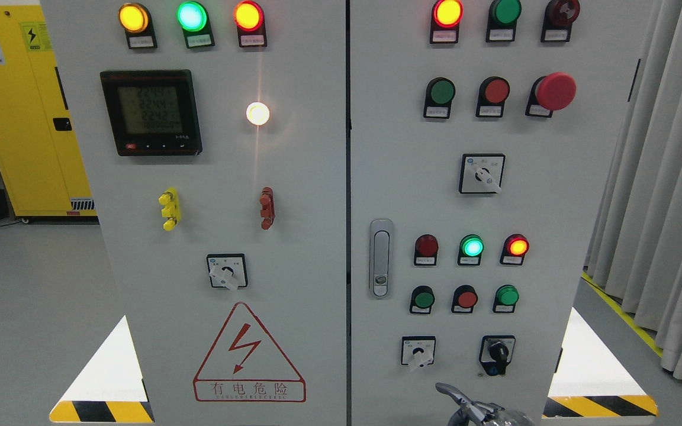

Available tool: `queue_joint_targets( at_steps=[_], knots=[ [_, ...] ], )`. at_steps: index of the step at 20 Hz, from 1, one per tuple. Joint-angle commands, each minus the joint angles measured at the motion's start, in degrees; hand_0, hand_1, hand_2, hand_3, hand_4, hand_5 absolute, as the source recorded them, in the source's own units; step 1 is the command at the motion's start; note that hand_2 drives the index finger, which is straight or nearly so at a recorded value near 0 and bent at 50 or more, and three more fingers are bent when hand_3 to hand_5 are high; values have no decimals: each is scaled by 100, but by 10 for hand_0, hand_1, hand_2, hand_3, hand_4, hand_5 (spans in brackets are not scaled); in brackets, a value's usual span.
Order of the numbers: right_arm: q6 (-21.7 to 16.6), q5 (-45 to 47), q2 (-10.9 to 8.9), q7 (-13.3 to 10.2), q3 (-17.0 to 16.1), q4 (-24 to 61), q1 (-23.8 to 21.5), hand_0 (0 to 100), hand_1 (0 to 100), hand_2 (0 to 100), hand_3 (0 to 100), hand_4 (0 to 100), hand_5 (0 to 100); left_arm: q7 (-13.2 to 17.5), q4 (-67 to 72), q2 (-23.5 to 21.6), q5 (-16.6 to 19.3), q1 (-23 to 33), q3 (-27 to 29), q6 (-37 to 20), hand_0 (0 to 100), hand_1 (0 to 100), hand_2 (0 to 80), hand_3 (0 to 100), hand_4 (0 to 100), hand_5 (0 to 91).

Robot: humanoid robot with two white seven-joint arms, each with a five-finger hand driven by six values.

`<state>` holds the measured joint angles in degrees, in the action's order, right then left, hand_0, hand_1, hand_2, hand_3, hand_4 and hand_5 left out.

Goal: Press green start button
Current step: 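Raise the right hand toward the bottom row of buttons on the cabinet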

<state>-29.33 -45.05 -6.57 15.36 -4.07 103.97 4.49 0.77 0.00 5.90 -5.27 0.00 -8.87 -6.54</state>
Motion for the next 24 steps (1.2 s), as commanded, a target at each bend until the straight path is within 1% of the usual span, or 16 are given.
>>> queue_joint_targets(
  at_steps=[1,3,4,5,8,15,21,24],
  knots=[
    [-3,-732,-2,-33,-173,624,534,351,632,0,692,705,771,2,-150,8,-1,-114,-1,-5,120,556,0,0,0,0],
    [6,-995,-2,-24,-147,607,684,374,648,0,691,704,785,2,-150,8,-1,-114,-1,-5,120,556,0,0,0,0],
    [6,-1092,7,-15,-138,598,745,382,672,0,705,722,823,2,-150,8,-1,-114,-1,-5,120,556,0,0,0,0],
    [15,-1163,15,2,-121,589,772,404,687,0,717,729,840,2,-150,8,-1,-114,-1,-5,120,556,0,0,0,0],
    [41,-1234,15,20,2,475,912,427,697,0,745,736,852,2,-150,8,-1,-114,-1,-5,120,556,0,0,0,0],
    [76,-1348,24,29,196,221,1106,444,699,0,756,735,851,2,-150,8,-1,-114,-1,-5,120,556,0,0,0,0],
    [77,-1357,24,11,178,-175,1194,455,698,0,752,724,849,2,-150,8,-1,-114,-1,-5,120,556,0,0,0,0],
    [208,-1348,24,2,213,-307,1238,461,696,0,752,726,844,2,-150,8,-1,-114,-1,-5,120,556,0,0,0,0]
  ],
)
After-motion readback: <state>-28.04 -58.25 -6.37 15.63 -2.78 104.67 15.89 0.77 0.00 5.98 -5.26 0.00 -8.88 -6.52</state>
